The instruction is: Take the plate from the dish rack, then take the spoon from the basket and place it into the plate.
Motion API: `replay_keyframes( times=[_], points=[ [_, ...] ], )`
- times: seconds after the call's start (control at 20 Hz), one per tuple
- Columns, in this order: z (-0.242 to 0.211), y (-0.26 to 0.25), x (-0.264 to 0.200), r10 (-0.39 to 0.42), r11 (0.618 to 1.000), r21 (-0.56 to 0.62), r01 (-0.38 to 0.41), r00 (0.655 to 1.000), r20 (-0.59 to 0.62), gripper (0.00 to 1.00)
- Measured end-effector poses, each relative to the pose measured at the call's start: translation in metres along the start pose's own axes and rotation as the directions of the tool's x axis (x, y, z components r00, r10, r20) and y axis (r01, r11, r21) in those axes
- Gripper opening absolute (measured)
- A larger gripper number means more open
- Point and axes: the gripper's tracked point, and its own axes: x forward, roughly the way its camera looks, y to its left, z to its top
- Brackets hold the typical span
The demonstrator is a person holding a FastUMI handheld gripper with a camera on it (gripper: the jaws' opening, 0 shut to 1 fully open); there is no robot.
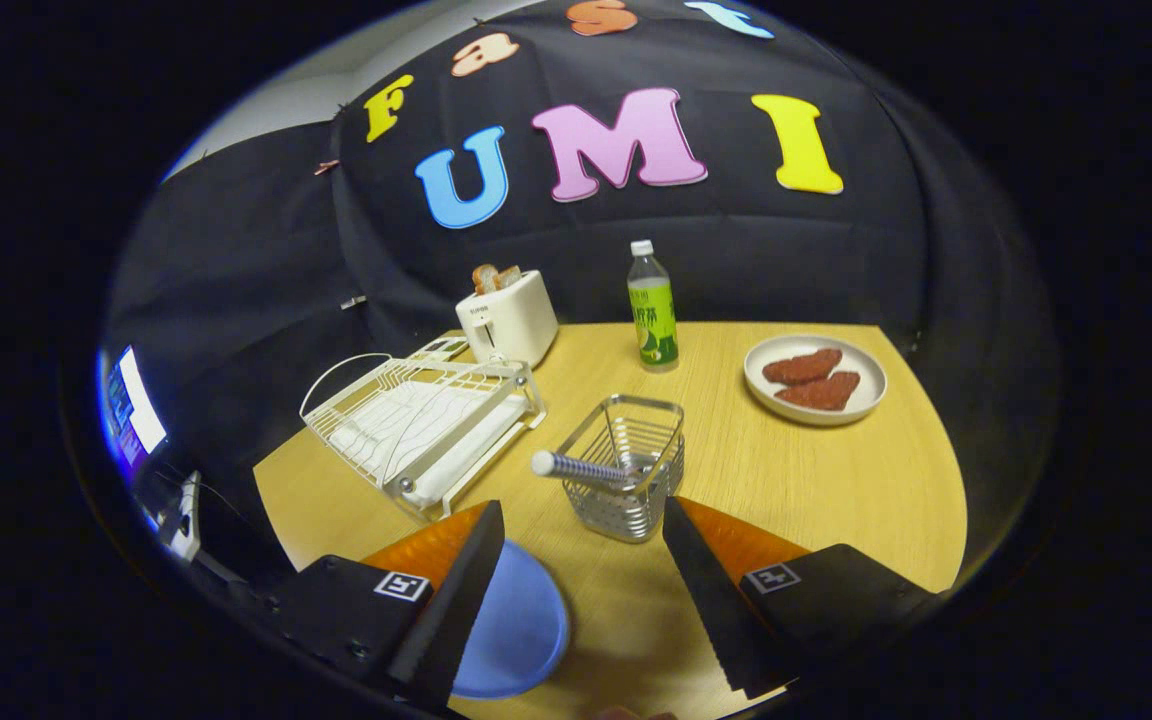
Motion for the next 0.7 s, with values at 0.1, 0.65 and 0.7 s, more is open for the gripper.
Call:
replay_keyframes(
  times=[0.1, 0.65, 0.7],
  points=[
    [0.009, 0.004, 0.007, 0.018, 0.998, -0.067, -0.016, 0.999, 0.03, 0.98],
    [0.007, -0.002, 0.061, 0.031, 0.972, -0.234, -0.014, 0.997, 0.066, 0.88],
    [0.008, -0.001, 0.064, 0.033, 0.973, -0.23, -0.016, 0.997, 0.069, 0.84]
  ],
)
